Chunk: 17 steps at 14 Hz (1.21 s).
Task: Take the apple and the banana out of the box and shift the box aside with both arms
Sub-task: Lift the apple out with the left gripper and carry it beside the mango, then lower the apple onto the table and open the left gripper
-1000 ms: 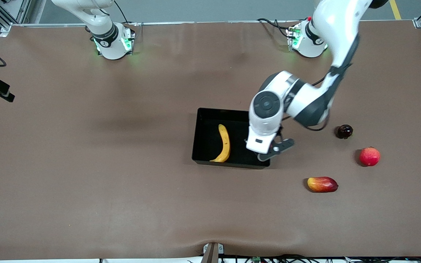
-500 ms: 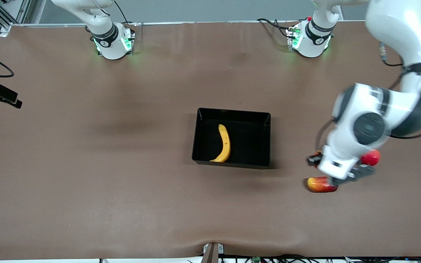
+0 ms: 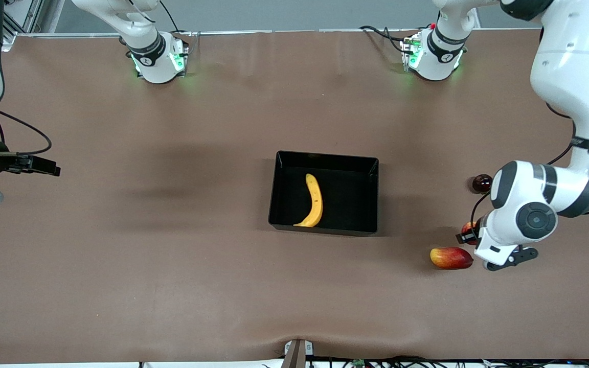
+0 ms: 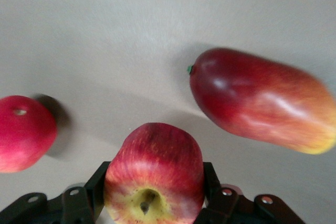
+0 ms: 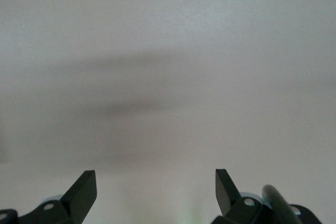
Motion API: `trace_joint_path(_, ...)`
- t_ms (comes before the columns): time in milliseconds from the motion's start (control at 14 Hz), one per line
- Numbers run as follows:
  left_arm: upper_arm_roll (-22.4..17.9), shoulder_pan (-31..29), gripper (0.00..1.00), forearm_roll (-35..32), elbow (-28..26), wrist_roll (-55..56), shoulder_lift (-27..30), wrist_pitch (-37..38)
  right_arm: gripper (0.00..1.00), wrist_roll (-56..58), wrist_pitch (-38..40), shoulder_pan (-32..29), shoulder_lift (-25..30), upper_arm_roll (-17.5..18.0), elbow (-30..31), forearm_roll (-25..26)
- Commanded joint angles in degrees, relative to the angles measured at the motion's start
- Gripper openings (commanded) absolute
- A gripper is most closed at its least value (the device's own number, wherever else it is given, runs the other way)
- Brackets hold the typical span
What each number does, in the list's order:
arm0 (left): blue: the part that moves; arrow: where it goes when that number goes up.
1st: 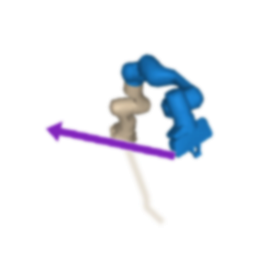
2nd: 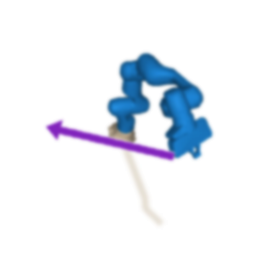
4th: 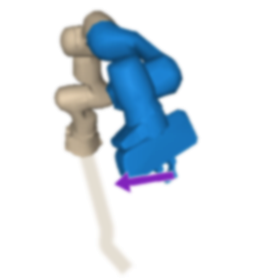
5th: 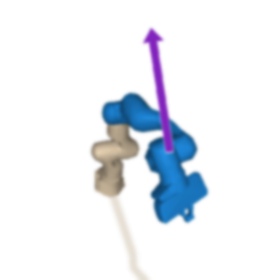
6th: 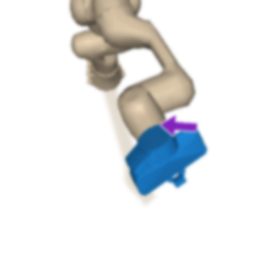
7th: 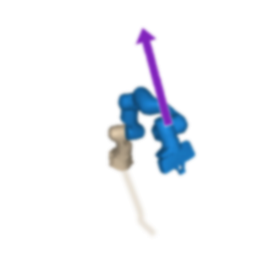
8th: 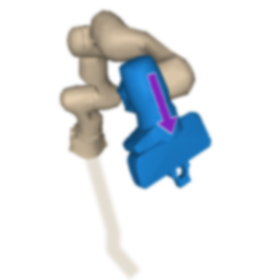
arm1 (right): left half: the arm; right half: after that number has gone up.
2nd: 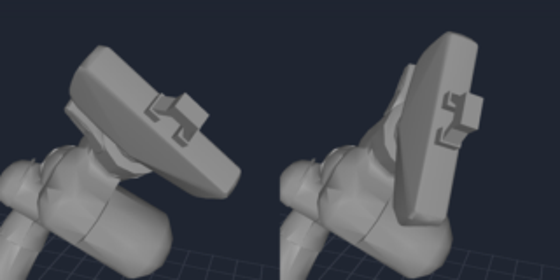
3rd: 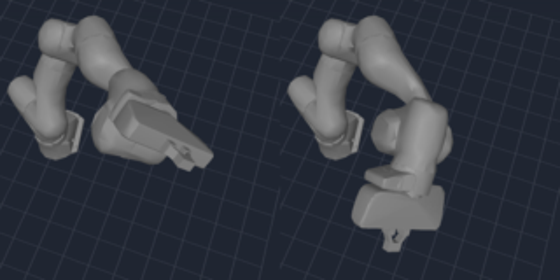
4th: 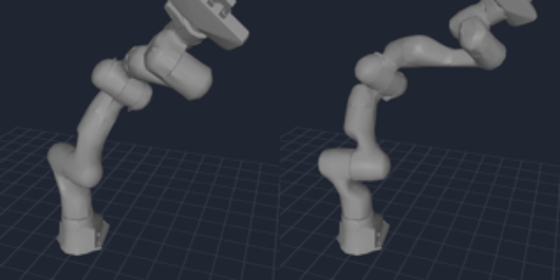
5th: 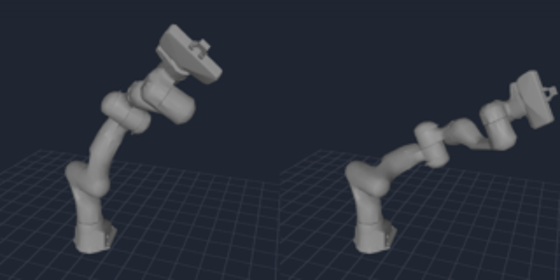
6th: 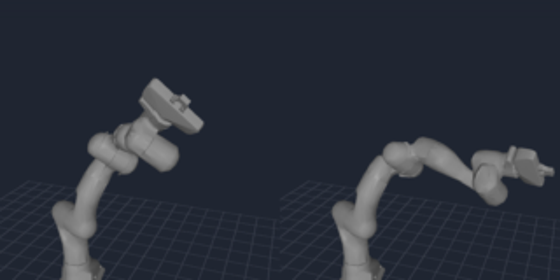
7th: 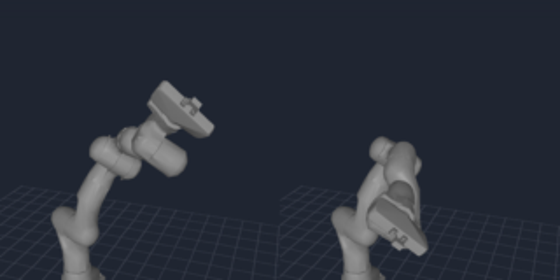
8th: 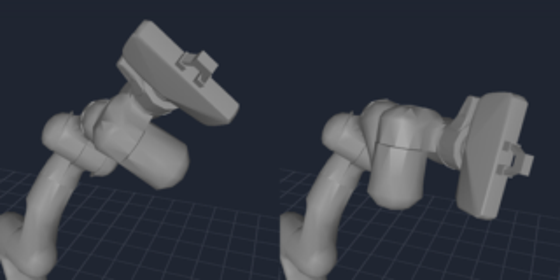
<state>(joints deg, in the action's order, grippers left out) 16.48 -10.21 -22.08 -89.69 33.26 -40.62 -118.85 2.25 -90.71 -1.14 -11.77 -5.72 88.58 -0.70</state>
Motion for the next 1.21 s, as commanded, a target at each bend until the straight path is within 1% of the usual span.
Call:
trace_joint_path(0, 0.8, 0.0, 0.00, -1.3, -3.1, 0.4, 1.7, -0.4, 1.00, -1.1, -1.9, -0.8, -1.1, 0.5, -1.2, 1.1)
trace_joint_path(286, 1.2, -0.4, 0.00, -1.1, -7.2, 0.8, 2.7, -0.4, 1.00, -0.4, -11.8, -4.0, -6.2, 0.5, -1.1, 0.4)
trace_joint_path(429, 1.2, -0.7, 0.00, -0.9, -8.2, 0.8, 2.7, -0.4, 1.00, -0.4, -13.6, -4.7, -7.3, 0.6, -1.1, -0.1)
trace_joint_path(500, 1.3, -0.9, 0.17, -0.4, -8.1, 0.8, 2.7, -0.4, 1.00, -0.5, -13.6, -5.4, -7.3, 0.6, -1.1, -0.2)
trace_joint_path(571, 1.4, -0.9, 0.71, -0.4, -8.0, 0.8, 2.8, -0.4, 1.00, -0.6, -13.5, -5.4, -7.3, 0.6, -1.0, -0.2)
trace_joint_path(643, 1.5, -0.9, 1.00, -0.4, -8.0, 0.7, 3.3, -0.3, 1.00, -0.8, -13.5, -5.4, -7.3, 0.6, -0.9, -0.2)
trace_joint_path(786, 2.8, -0.8, 1.00, -0.3, -7.8, 0.6, 5.4, 0.2, 1.00, -0.7, -13.6, -5.5, -7.3, 0.6, -0.9, -0.3)
trace_joint_path(857, 4.1, -0.8, 1.00, -0.2, -7.5, 0.8, 7.4, 1.1, 1.00, -0.7, -13.6, -5.5, -7.3, 0.6, -0.9, -0.7)
trace_joint_path(1000, 6.8, -0.6, 1.00, 0.5, -7.3, 0.8, 11.9, 4.5, 1.00, -0.8, -13.6, -6.4, -7.2, 0.6, -1.0, -3.7)
trace_joint_path(1143, 10.5, -0.6, 1.00, 2.7, -7.0, 0.9, 15.0, 6.2, 1.00, -0.8, -13.4, -6.5, -7.2, 0.6, -0.9, -4.3)
